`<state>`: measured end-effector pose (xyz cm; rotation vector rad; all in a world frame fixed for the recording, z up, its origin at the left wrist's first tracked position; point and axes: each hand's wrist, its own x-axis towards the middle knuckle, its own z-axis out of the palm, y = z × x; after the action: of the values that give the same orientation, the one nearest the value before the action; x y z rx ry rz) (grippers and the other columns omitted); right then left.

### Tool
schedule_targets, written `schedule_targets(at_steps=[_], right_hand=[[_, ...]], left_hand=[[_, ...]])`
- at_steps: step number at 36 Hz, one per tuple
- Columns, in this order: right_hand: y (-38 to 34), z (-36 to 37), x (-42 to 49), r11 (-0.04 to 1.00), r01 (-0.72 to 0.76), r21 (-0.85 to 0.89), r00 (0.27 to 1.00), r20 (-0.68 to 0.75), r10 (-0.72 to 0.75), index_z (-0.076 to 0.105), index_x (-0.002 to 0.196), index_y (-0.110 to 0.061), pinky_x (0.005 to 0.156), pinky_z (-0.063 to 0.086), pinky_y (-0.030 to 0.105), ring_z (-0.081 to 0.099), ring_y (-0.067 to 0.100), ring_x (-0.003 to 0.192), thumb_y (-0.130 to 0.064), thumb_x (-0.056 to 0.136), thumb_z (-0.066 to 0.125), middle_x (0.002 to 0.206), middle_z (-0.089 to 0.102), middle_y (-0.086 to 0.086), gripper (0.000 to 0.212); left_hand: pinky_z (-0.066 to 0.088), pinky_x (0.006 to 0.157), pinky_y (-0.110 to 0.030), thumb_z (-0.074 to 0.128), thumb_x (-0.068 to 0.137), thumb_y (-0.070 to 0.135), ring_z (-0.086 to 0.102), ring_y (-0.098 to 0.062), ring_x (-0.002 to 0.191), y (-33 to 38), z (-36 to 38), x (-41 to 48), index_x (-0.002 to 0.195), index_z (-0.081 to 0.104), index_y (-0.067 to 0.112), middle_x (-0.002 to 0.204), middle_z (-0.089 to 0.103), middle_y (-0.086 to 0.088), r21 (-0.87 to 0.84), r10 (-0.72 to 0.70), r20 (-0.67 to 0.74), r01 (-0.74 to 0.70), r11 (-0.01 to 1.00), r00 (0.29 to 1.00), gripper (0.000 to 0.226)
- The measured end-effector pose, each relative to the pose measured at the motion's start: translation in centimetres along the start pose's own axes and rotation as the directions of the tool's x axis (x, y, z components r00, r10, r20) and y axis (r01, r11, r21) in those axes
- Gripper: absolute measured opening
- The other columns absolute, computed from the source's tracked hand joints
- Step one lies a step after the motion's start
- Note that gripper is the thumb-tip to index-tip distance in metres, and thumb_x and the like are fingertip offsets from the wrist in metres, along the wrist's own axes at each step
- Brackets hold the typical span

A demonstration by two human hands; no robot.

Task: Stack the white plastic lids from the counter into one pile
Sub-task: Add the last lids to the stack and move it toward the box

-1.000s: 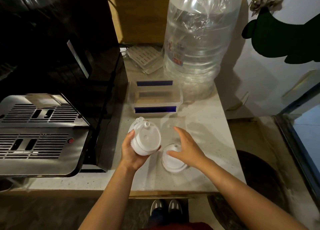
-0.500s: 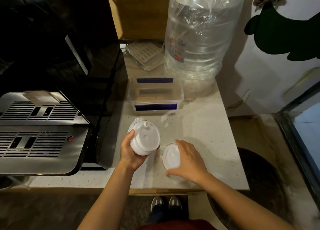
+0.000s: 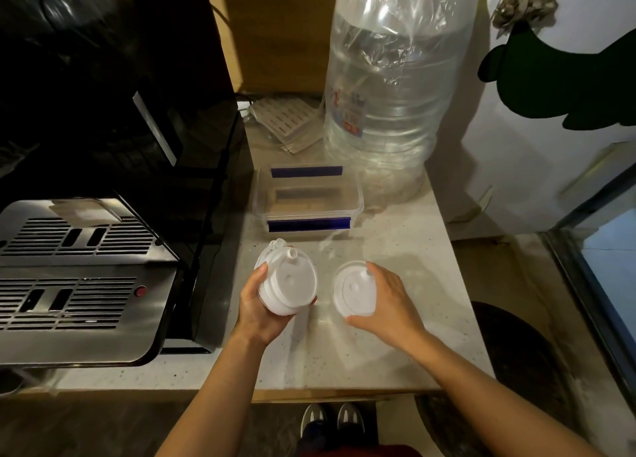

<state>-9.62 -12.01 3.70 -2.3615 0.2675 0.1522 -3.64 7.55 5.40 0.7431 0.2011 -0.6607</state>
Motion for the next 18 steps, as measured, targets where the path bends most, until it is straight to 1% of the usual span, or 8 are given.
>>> schedule_targets(at_steps=[2, 5, 8, 10, 13, 14, 16, 18], right_hand=[[-0.8, -1.3, 0.6, 0.998, 0.035, 0.060, 0.999, -0.015, -0.034, 0.021, 0.134, -0.028, 0.092, 0.031, 0.026, 0.032, 0.015, 0.125, -0.039, 0.057, 0.081, 0.139, 0.033, 0.000, 0.098], [-2.4, -3.1, 1.4, 0.986, 0.084, 0.142, 0.996, -0.018, -0.082, 0.019, 0.134, -0.034, 0.093, 0.032, 0.027, 0.031, 0.009, 0.120, -0.038, 0.055, 0.083, 0.138, 0.032, -0.005, 0.101], [-4.2, -4.5, 1.7, 0.961, 0.169, 0.218, 0.985, -0.007, -0.171, 0.022, 0.132, -0.039, 0.093, 0.033, 0.026, 0.032, 0.005, 0.117, -0.037, 0.053, 0.083, 0.133, 0.032, -0.013, 0.100], [-5.3, -5.1, 1.7, 0.942, 0.226, 0.247, 0.972, 0.001, -0.234, 0.024, 0.132, -0.039, 0.096, 0.033, 0.026, 0.034, 0.005, 0.121, -0.035, 0.053, 0.084, 0.137, 0.033, -0.014, 0.099], [-6.8, -5.4, 1.9, 0.919, 0.298, 0.258, 0.949, 0.027, -0.315, 0.025, 0.131, -0.041, 0.098, 0.033, 0.025, 0.034, 0.002, 0.122, -0.034, 0.053, 0.085, 0.138, 0.034, -0.017, 0.100], [-7.2, -5.4, 1.9, 0.913, 0.313, 0.260, 0.941, 0.041, -0.335, 0.025, 0.131, -0.042, 0.098, 0.032, 0.024, 0.034, 0.000, 0.121, -0.034, 0.053, 0.085, 0.137, 0.033, -0.021, 0.099], [-7.8, -5.2, 2.1, 0.903, 0.342, 0.260, 0.926, 0.068, -0.370, 0.023, 0.128, -0.047, 0.098, 0.031, 0.022, 0.033, -0.003, 0.120, -0.034, 0.053, 0.084, 0.133, 0.029, -0.031, 0.097], [-8.1, -5.0, 2.3, 0.900, 0.352, 0.258, 0.919, 0.085, -0.384, 0.021, 0.124, -0.052, 0.097, 0.032, 0.022, 0.033, -0.001, 0.120, -0.034, 0.054, 0.084, 0.131, 0.028, -0.033, 0.096]], left_hand=[[0.057, 0.063, -0.042, 0.084, 0.030, 0.051, 0.051, -0.031, 0.098, 0.2, 0.2, 0.1, 0.110, 0.053, 0.027, 0.106, 0.054, -0.012, 0.021, 0.003, 0.007, -0.003, 1.000, 1.000, 0.089], [0.056, 0.063, -0.042, 0.083, 0.032, 0.052, 0.053, -0.029, 0.094, 0.5, 0.4, 0.5, 0.109, 0.053, 0.026, 0.104, 0.055, -0.011, 0.037, -0.001, 0.024, 0.000, 0.999, 1.000, 0.087], [0.056, 0.059, -0.039, 0.083, 0.037, 0.051, 0.056, -0.025, 0.085, 0.8, 0.9, 0.7, 0.104, 0.058, 0.022, 0.098, 0.059, -0.011, 0.033, 0.005, 0.096, -0.008, 0.999, 0.995, 0.077], [0.056, 0.056, -0.038, 0.083, 0.039, 0.051, 0.061, -0.025, 0.081, 1.0, 1.1, 0.9, 0.101, 0.062, 0.021, 0.095, 0.064, -0.010, 0.025, 0.014, 0.136, -0.018, 1.000, 0.991, 0.072], [0.056, 0.054, -0.035, 0.082, 0.044, 0.051, 0.066, -0.025, 0.080, 1.2, 1.6, 1.1, 0.108, 0.062, 0.019, 0.096, 0.068, -0.010, 0.023, 0.032, 0.187, -0.037, 0.999, 0.982, 0.074], [0.057, 0.055, -0.035, 0.081, 0.045, 0.052, 0.067, -0.025, 0.081, 1.2, 1.8, 1.1, 0.109, 0.063, 0.019, 0.096, 0.069, -0.011, 0.033, 0.038, 0.201, -0.046, 0.998, 0.979, 0.073], [0.059, 0.062, -0.035, 0.079, 0.048, 0.055, 0.069, -0.023, 0.083, 1.2, 2.1, 1.2, 0.104, 0.068, 0.021, 0.096, 0.073, -0.008, 0.057, 0.051, 0.231, -0.066, 0.996, 0.972, 0.067], [0.059, 0.068, -0.034, 0.079, 0.048, 0.056, 0.070, -0.021, 0.085, 1.3, 2.4, 1.3, 0.100, 0.071, 0.022, 0.094, 0.075, -0.006, 0.066, 0.057, 0.243, -0.075, 0.995, 0.968, 0.063]])
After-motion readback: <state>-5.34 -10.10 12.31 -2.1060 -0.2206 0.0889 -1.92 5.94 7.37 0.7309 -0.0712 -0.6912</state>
